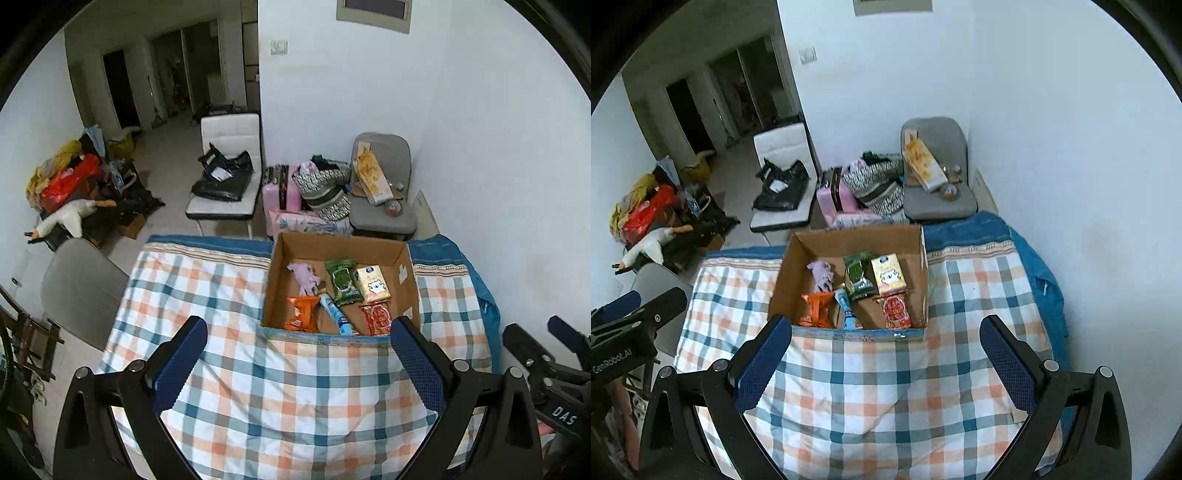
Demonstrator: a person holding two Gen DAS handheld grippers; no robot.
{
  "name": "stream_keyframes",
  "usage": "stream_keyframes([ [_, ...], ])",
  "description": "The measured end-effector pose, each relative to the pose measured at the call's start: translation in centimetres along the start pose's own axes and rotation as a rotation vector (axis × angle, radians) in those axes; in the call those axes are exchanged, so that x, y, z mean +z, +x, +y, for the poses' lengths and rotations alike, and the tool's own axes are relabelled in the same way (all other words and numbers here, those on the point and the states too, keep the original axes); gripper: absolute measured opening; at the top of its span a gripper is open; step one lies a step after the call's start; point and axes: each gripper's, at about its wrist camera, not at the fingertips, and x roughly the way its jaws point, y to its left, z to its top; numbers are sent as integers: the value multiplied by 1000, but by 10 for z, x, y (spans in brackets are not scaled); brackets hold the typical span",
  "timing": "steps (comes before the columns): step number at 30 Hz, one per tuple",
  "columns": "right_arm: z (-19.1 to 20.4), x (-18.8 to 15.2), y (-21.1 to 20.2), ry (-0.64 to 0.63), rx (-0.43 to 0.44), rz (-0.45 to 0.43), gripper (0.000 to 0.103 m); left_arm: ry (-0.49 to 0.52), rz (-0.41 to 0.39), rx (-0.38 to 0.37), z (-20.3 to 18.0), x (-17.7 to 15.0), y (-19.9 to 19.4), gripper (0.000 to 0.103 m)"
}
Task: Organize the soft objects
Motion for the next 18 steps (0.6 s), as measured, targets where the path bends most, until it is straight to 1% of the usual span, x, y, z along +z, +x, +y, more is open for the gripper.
stream_keyframes([
  [2,0,1,-14,-4,-3,-20,103,-1,-9,0,0,-1,-9,101],
  [8,1,2,-34,-6,-1,-47,103,-1,-27,6,1,-5,-25,101],
  [18,-2,2,-43,-12,-12,-50,103,11,-30,14,-2,-8,-28,101],
])
